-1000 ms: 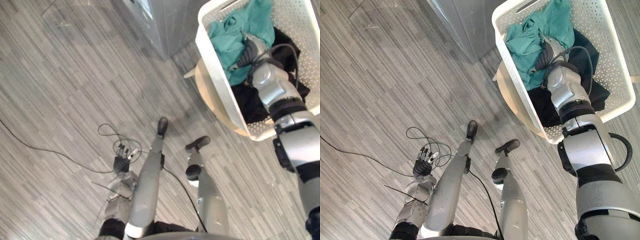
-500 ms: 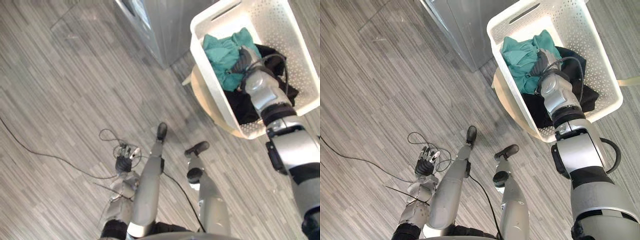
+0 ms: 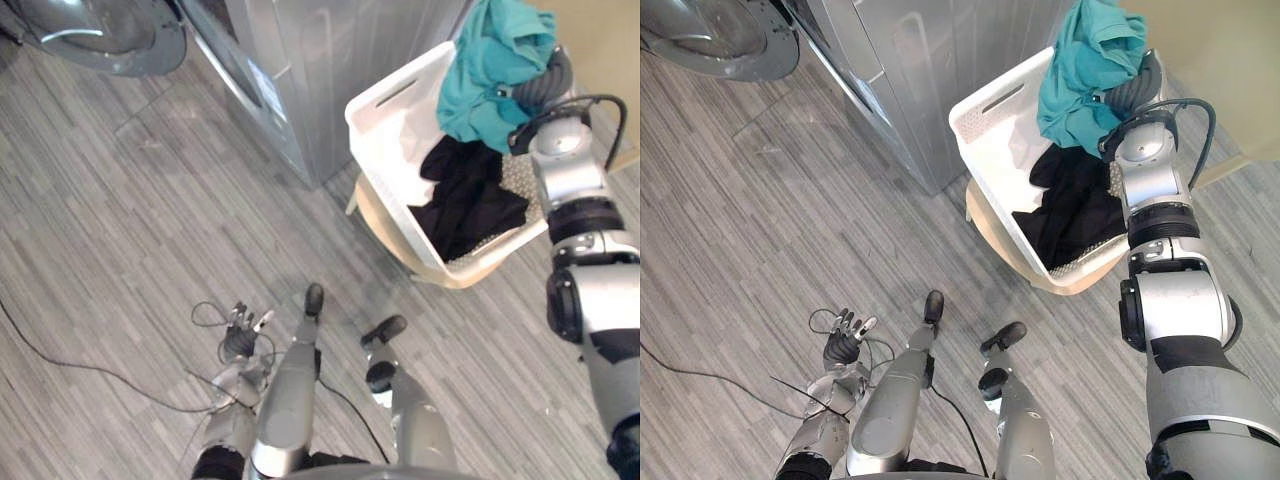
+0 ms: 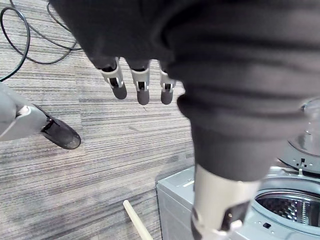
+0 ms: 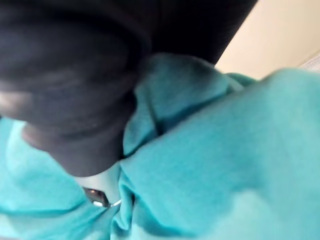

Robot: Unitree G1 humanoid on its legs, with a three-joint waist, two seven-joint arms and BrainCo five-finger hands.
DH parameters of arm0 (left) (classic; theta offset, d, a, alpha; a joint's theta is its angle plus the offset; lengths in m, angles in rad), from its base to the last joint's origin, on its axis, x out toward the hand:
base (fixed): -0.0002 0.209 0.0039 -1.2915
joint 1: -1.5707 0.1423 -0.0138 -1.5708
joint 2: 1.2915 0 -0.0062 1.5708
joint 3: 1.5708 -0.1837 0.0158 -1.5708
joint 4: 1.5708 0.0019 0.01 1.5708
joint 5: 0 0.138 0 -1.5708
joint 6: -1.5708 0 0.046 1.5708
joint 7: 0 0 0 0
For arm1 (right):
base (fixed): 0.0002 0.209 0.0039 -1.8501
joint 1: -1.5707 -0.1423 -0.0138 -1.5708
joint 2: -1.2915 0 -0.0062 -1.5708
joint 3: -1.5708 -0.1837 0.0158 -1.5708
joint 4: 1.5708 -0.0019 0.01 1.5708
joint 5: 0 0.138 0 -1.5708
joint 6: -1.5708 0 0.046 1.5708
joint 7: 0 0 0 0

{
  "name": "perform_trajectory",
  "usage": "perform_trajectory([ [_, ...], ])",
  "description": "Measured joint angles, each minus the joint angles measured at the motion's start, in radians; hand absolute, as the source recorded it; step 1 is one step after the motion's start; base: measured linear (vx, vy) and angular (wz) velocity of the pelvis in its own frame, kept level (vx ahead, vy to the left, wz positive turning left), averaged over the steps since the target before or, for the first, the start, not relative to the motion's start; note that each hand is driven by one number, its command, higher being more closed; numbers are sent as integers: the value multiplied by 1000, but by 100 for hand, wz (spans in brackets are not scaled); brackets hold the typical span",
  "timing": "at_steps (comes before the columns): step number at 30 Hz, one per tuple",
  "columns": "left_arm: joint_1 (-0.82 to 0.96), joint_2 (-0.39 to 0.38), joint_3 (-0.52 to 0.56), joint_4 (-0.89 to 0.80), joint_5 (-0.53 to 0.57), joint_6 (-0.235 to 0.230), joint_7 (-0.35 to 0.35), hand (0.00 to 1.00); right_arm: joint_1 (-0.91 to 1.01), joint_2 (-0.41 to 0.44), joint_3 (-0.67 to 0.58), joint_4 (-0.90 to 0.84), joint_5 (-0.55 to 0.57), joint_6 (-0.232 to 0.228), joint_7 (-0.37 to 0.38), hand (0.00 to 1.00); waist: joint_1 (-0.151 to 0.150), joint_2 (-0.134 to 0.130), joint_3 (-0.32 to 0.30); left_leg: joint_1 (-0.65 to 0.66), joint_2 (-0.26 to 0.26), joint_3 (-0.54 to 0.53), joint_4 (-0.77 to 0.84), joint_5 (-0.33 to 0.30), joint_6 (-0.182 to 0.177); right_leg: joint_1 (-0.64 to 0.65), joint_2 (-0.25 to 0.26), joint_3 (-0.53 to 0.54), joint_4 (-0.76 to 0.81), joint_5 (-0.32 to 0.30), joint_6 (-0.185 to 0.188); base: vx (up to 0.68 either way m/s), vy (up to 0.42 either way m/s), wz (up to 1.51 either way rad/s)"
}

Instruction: Pick up the laundry basket with both hands and put the clothes into the washing machine.

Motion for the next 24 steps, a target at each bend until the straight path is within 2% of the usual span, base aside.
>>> perform_trajectory([
  [4,3,10,0,10,10,1,1,0,2,-2,-32,-67,40,-5,-11,100,-4,-9,-12,19,4,9,-9,0,0,7,5,19,0,0,0,-5,13,-9],
  [7,4,22,-23,8,46,6,1,0,14,-2,-42,-138,60,-19,-39,100,-25,-14,-16,40,4,13,-29,5,0,17,5,22,0,1,-1,1,10,-3],
  [9,7,25,-35,-9,80,7,1,0,65,-2,-75,-224,83,-37,-49,100,-27,-30,-29,50,4,27,-34,5,0,17,6,35,0,1,-1,22,17,-14],
  [12,32,25,-54,-90,108,11,1,0,155,0,-120,-348,97,-51,-72,100,-45,-49,-58,59,5,41,-35,5,0,20,6,47,0,1,-1,57,10,-10],
  [16,54,28,-96,-222,159,13,0,0,266,2,-197,-474,108,-72,-93,100,-58,-49,-86,95,4,56,-39,-1,4,44,6,66,-1,-1,1,45,21,-13],
  [20,85,47,-144,-357,210,12,-3,0,424,43,-230,-657,116,-85,-97,100,-99,-48,-163,132,5,87,-55,-13,8,57,8,95,-2,-11,17,28,21,-22],
  [23,99,47,-154,-460,268,9,-4,0,551,65,-233,-797,116,-114,-92,100,-119,-45,-199,182,6,125,-54,-41,12,88,10,133,-8,-14,21,38,44,-36],
  [24,104,49,-156,-500,280,8,-5,0,604,77,-233,-850,116,-118,-87,100,-138,-43,-225,191,6,132,-54,-47,12,95,13,139,-15,-13,23,70,38,-24],
])
